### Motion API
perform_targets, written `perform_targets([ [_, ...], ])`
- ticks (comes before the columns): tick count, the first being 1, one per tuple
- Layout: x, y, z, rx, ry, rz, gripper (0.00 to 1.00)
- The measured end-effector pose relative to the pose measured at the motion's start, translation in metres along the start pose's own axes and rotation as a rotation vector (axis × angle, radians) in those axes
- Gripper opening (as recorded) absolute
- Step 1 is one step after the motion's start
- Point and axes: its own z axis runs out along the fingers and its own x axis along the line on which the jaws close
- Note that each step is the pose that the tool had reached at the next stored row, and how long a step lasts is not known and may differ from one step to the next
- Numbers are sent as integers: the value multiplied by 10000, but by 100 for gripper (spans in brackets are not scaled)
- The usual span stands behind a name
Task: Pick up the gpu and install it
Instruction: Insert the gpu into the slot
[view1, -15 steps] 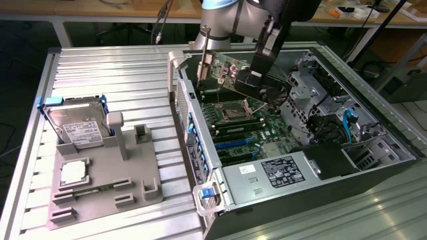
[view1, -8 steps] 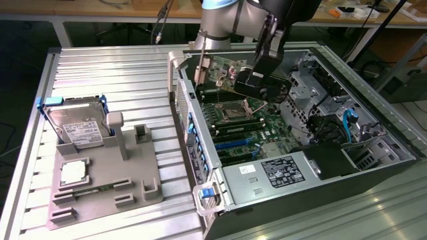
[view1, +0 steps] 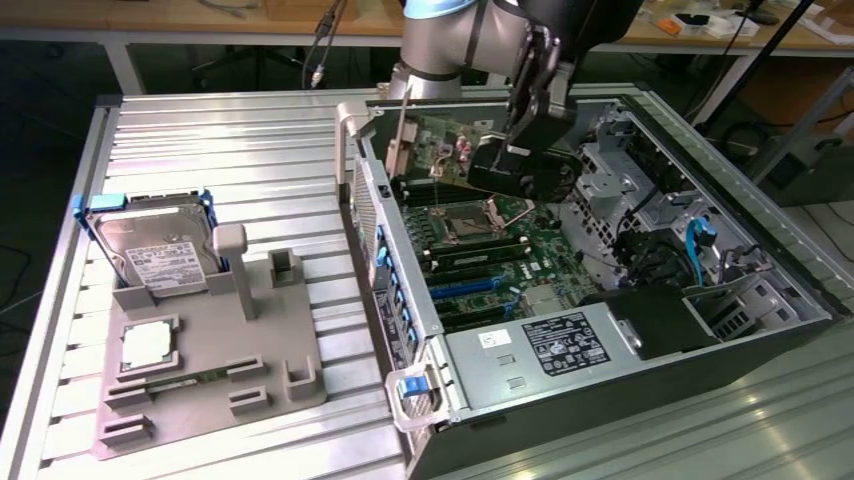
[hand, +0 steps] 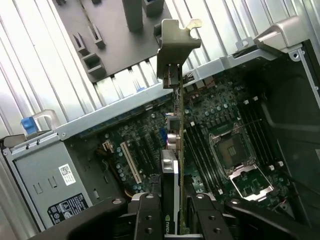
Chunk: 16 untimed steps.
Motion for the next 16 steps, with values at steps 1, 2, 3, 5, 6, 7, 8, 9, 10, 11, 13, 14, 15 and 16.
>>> perform_targets([
  [1, 0, 0, 0, -3, 4, -112, 27],
  [2, -1, 0, 0, -9, 10, -268, 27],
  [3, -1, 0, 0, -15, 18, -460, 27],
  [5, 0, 0, 0, -25, 29, -757, 27],
  [6, -1, 0, 0, -30, 33, -900, 27],
  [7, -1, 0, 0, -34, 39, -1035, 27],
  [8, 0, 0, 0, -42, 48, -1253, 27],
  [9, 0, 0, 0, -46, 51, -1371, 27],
  [10, 0, 0, 0, -46, 53, -1402, 27],
  [11, -2, -4, -1, -48, 54, -1411, 27],
  [13, -31, -73, -2, -51, 57, -1513, 27],
  [14, -39, -92, -2, -52, 57, -1534, 27],
  [15, -54, -127, -3, -54, 60, -1632, 27],
  [16, -58, -138, -3, -58, 64, -1720, 27],
])
